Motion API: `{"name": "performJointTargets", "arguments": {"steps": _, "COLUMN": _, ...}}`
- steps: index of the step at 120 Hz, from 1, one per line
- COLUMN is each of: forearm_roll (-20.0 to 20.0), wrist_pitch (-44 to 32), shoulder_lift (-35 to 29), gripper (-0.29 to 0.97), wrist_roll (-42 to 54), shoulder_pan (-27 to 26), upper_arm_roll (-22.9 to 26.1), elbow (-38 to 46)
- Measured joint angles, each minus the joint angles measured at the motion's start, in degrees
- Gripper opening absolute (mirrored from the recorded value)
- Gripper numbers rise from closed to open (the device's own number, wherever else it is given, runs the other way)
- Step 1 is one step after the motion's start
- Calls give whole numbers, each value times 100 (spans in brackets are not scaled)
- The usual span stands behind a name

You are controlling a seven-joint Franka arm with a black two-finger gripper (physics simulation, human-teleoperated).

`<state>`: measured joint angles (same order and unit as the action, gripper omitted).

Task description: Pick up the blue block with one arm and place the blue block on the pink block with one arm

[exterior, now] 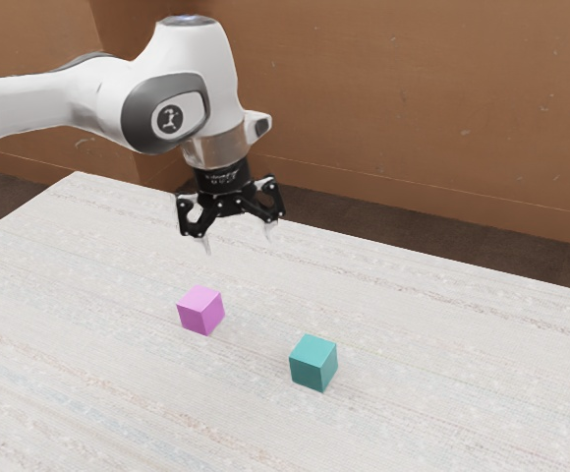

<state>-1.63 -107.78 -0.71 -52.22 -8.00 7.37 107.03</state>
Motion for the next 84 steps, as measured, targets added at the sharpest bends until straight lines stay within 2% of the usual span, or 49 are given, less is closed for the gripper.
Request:
{"name": "performJointTargets", "arguments": {"steps": 17, "forearm_roll": 3, "wrist_pitch": -549, "shoulder_lift": 109, "gripper": 68, "wrist_roll": 696, "shoulder_pan": -111, "upper_arm_roll": 14, "elbow": 350}}
{"name": "performJointTargets", "arguments": {"steps": 31, "forearm_roll": 81, "wrist_pitch": -1074, "shoulder_lift": 281, "gripper": 68, "wrist_roll": 1162, "shoulder_pan": 148, "upper_arm_roll": 390, "elbow": 631}}
{"name": "performJointTargets", "arguments": {"steps": 43, "forearm_roll": 111, "wrist_pitch": -1375, "shoulder_lift": 551, "gripper": 68, "wrist_roll": 1495, "shoulder_pan": 122, "upper_arm_roll": 500, "elbow": 654}}
{"name": "performJointTargets", "arguments": {"steps": 62, "forearm_roll": -189, "wrist_pitch": -1952, "shoulder_lift": 573, "gripper": 68, "wrist_roll": 1907, "shoulder_pan": 43, "upper_arm_roll": 519, "elbow": 1235}}
{"name": "performJointTargets", "arguments": {"steps": 84, "forearm_roll": -436, "wrist_pitch": -2404, "shoulder_lift": 875, "gripper": 68, "wrist_roll": 2272, "shoulder_pan": 37, "upper_arm_roll": 520, "elbow": 1336}}
